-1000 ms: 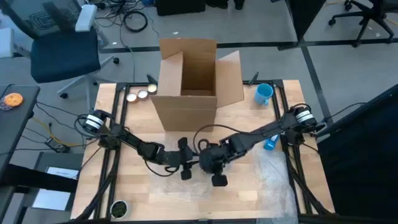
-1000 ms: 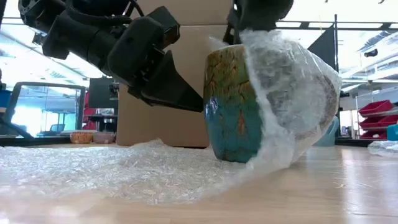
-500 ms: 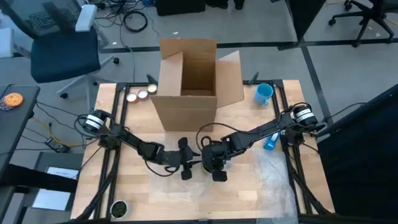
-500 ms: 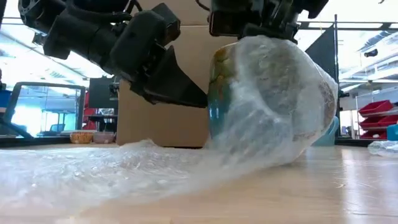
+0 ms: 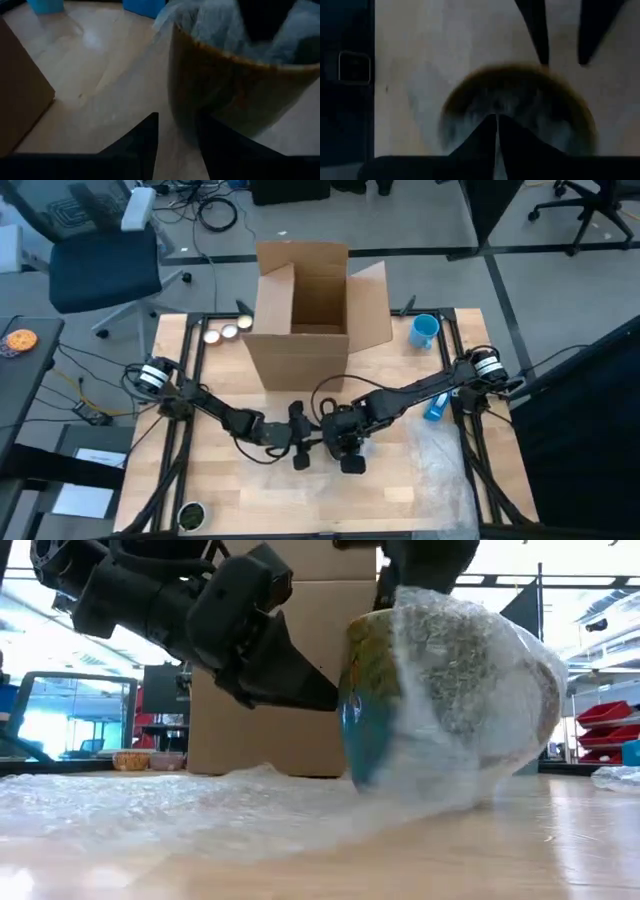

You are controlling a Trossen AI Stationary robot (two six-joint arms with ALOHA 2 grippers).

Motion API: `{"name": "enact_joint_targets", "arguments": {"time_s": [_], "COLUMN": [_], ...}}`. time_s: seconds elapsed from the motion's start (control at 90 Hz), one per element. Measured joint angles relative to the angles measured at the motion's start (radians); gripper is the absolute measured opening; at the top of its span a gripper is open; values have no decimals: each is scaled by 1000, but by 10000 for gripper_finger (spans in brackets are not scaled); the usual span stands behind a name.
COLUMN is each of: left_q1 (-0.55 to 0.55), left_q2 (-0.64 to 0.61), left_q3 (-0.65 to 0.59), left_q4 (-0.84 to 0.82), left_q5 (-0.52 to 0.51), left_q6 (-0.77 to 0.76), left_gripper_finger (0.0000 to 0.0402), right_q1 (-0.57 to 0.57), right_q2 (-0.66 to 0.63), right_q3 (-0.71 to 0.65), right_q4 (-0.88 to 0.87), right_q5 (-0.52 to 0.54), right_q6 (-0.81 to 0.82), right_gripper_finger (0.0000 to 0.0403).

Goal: Wrap mug
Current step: Wrap the brown cup with bubble wrap

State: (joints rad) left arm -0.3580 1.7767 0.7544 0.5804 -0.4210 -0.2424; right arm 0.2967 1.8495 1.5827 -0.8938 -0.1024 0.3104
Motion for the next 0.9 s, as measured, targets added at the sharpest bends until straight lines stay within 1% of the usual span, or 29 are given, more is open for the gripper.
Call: {"name": "enact_joint_targets", "arguments": {"time_s": [0.122, 0.244, 0.367, 0.533, 0.811, 0.9], "left_q1": [0, 0, 0, 0, 0, 0], "left_q2": [3, 3, 3, 3, 4, 5], "left_q3": [0, 0, 0, 0, 0, 0], "left_q4": [5, 8, 28, 30, 30, 30], "left_q5": [0, 1, 5, 4, 3, 3], "left_q6": [0, -3, -4, -4, 0, 0], "left_gripper_finger": [117, 117, 117, 117, 117, 117], "right_q1": [10, 24, 39, 44, 41, 35], "right_q2": [-1, -3, -3, -4, -3, -3], "right_q3": [73, 104, 104, 63, 8, -17], "right_q4": [-141, -207, -209, -204, -176, -134], "right_q5": [-1, -3, 3, 65, 85, 89], "right_q6": [14, 51, 56, 56, 55, 55], "right_gripper_finger": [0, 0, 0, 0, 0, 0]}}
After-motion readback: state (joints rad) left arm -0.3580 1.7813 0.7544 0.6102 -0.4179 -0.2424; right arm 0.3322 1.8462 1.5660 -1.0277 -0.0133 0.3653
